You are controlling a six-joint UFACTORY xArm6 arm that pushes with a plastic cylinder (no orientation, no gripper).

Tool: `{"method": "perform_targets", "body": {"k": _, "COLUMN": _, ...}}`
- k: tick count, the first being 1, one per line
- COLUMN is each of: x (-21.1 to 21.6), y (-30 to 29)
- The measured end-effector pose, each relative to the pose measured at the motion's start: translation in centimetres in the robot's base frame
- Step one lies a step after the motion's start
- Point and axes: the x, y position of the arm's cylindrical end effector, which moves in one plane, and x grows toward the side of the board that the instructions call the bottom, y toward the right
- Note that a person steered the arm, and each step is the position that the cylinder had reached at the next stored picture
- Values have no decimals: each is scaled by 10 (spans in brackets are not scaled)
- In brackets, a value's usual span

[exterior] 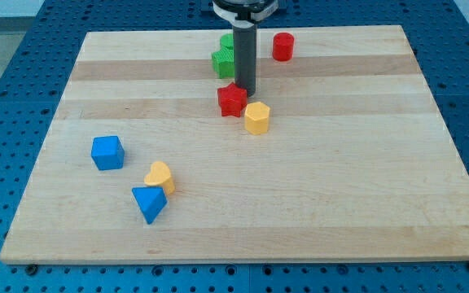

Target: Slide red circle to the red star

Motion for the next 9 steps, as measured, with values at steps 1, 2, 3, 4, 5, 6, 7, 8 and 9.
{"method": "perform_targets", "body": {"k": 1, "x": -2, "y": 7}}
{"method": "perform_targets", "body": {"k": 2, "x": -16, "y": 55}}
{"method": "perform_targets", "body": {"k": 3, "x": -41, "y": 105}}
{"method": "perform_targets", "body": {"k": 4, "x": -76, "y": 136}}
{"method": "perform_targets", "body": {"k": 5, "x": -109, "y": 137}}
{"method": "perform_targets", "body": {"k": 6, "x": -132, "y": 125}}
{"method": "perform_targets", "body": {"k": 7, "x": -134, "y": 110}}
{"method": "perform_targets", "body": {"k": 8, "x": -125, "y": 99}}
{"method": "perform_targets", "body": {"k": 9, "x": -124, "y": 77}}
